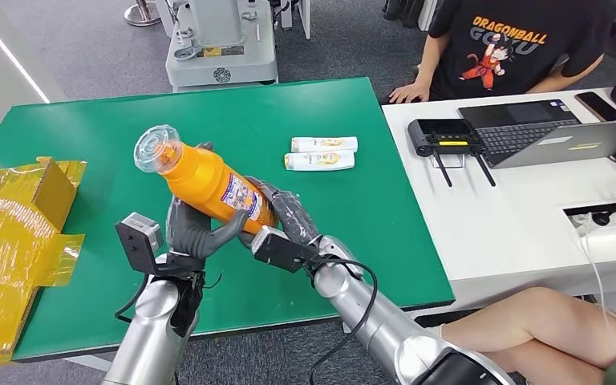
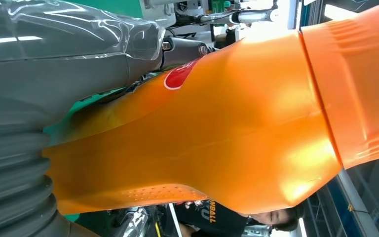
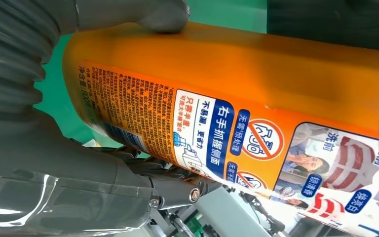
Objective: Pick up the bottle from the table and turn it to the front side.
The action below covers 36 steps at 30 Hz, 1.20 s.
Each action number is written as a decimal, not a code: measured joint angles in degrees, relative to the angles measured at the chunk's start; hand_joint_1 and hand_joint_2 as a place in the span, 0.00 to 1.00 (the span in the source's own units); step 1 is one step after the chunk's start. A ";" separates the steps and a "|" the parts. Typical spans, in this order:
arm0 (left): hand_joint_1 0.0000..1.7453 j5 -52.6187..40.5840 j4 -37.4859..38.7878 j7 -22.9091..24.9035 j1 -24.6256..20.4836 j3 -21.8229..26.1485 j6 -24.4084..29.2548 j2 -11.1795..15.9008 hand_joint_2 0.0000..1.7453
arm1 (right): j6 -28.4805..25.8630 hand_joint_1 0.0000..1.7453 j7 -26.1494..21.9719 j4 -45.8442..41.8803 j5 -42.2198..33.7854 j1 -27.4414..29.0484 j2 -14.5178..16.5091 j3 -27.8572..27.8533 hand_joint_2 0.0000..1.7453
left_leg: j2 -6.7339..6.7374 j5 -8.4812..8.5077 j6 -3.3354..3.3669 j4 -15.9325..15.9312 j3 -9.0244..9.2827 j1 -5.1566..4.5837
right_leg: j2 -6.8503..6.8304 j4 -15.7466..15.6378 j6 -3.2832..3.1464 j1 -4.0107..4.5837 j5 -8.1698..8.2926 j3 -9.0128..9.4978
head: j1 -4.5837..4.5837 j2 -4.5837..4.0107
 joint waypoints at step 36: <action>1.00 1.22 2.30 0.13 0.15 0.02 4.10 -0.42 1.00 | 3.31 0.19 -0.82 3.14 2.29 1.78 1.66 -3.08 1.00 | 0.01 0.00 0.00 0.00 0.00 0.00 | 0.01 0.00 0.00 0.00 0.00 0.00 | -0.01 0.00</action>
